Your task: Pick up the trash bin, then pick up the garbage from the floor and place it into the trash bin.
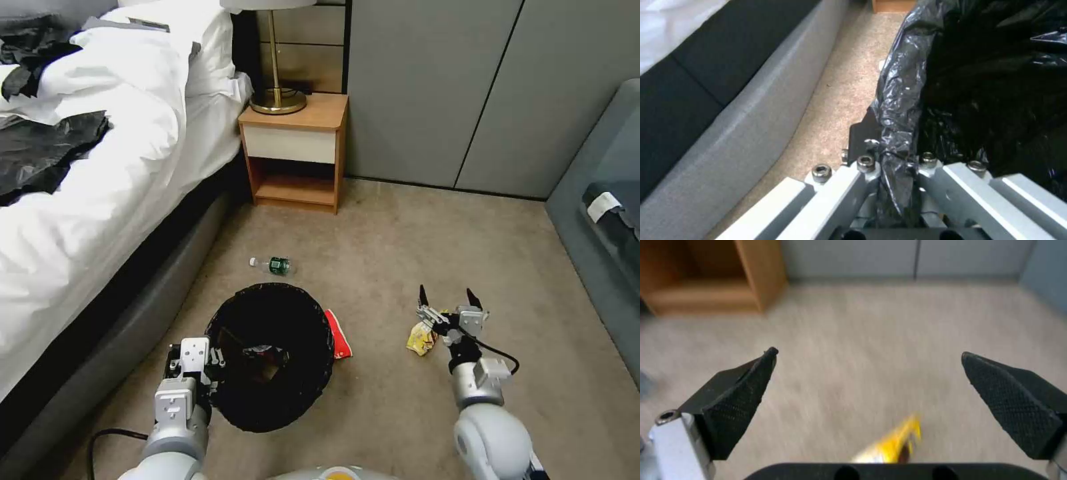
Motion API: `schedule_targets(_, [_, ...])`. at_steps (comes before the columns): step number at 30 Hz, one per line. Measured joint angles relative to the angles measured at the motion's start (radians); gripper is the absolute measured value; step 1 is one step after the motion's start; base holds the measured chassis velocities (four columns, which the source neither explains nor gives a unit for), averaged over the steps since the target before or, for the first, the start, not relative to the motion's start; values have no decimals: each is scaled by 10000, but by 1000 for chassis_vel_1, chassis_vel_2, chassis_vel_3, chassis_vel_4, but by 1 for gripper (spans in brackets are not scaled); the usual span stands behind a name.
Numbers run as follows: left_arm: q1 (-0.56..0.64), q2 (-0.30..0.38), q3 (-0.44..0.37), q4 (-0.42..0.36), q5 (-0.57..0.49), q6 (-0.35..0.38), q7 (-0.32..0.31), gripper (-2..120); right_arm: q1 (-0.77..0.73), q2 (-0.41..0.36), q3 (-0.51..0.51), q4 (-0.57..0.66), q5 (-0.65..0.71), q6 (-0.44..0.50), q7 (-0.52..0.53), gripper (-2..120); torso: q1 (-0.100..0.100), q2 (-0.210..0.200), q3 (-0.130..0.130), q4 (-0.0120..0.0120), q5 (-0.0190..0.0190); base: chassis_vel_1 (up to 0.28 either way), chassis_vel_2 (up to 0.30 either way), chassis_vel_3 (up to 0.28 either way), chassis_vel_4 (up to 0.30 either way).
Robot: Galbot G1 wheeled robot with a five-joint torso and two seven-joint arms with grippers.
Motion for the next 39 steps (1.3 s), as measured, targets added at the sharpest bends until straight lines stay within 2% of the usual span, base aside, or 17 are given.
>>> schedule_targets(3, [-16,-2,61,17,43,-2,13,0,590,-11,-43,-1342,861,-778,34,100,-1,0,0,-2,1,0,0,0,0])
schedule_targets(5, [-17,-1,63,19,47,-2,13,0,659,-10,-53,-1510,897,-830,33,100,-1,0,0,-2,1,0,0,0,0])
schedule_targets(7, [-22,0,61,37,61,-3,14,0,1195,26,-131,-2666,1043,-1011,24,100,0,0,0,-3,2,0,0,0,0])
schedule_targets(9, [-22,3,60,45,61,-2,18,0,1387,43,-160,-3014,1088,-1014,6,100,-1,0,0,-2,2,0,0,0,0])
schedule_targets(11, [-27,12,41,70,60,-2,19,0,1927,77,-253,-3907,1180,-955,-155,100,0,0,0,-1,0,0,0,0,0])
schedule_targets(15, [-31,11,53,98,60,-2,19,0,2419,113,-354,-4641,1257,-797,-342,100,-1,0,0,0,-1,0,0,0,0])
schedule_targets(19, [-38,-6,110,164,103,-3,20,0,3178,200,-506,-6126,1134,-464,-578,100,-1,0,0,0,0,0,0,0,0])
schedule_targets(25, [-42,-10,122,208,117,-8,20,0,3577,243,-670,-7128,858,19,-866,99,0,0,0,-2,0,0,0,0,0])
schedule_targets(28, [-42,-15,131,229,133,-14,20,0,3735,268,-729,-7475,737,273,-1023,94,0,0,0,-1,0,0,0,0,0])
schedule_targets(39, [-22,-18,165,232,172,-23,17,0,4121,398,-840,-8472,581,959,-1344,52,0,0,-1,-2,-1,0,0,0,0])
